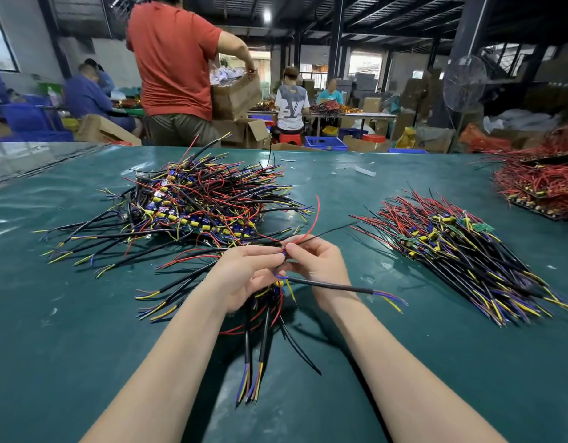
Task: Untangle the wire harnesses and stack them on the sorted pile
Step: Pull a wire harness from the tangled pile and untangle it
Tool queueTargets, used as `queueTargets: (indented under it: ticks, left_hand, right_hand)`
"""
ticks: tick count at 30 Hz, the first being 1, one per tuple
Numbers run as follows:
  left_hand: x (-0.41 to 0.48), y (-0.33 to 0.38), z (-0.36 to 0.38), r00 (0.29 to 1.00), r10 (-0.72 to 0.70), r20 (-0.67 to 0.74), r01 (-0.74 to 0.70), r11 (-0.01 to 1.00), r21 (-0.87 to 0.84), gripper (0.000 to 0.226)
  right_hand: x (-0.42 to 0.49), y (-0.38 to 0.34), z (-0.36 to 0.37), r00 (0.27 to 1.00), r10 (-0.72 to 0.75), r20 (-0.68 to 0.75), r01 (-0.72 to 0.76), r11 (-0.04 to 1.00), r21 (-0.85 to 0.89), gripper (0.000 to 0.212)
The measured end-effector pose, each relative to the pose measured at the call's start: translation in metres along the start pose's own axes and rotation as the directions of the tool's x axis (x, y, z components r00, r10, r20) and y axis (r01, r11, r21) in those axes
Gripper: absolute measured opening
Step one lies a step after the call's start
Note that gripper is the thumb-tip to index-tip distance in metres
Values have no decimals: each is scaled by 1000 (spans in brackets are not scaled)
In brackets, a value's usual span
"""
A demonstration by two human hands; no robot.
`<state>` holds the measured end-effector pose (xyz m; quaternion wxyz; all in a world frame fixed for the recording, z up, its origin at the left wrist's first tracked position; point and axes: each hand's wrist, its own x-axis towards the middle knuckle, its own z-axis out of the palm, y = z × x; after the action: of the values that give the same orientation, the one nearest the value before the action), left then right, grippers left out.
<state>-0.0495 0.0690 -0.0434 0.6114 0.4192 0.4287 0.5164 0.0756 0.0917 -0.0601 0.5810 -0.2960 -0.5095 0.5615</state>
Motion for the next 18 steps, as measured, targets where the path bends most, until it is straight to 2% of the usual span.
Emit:
queueTargets:
  ticks: [5, 7, 12, 18]
  left_hand:
    - [-3, 1, -3, 995, 30, 97, -37, 997, 73, 20]
    - [-3, 0, -2, 994, 42, 99, -52, 994, 95, 20]
    - [-1, -1, -2, 996, 73, 53, -80, 988, 135, 20]
    - [0, -2, 8, 999, 30, -14, -28, 995, 96, 18]
  right_hand:
    - [-3, -5, 0, 997, 61, 37, -65, 991, 114, 18]
    - [-3, -5, 1, 999, 49, -2, -49, 992, 118, 20]
    - [-5, 0, 8, 994, -19, -104, 23, 999, 45, 24]
    - [-1, 0, 0, 996, -40, -78, 34, 997, -69, 25]
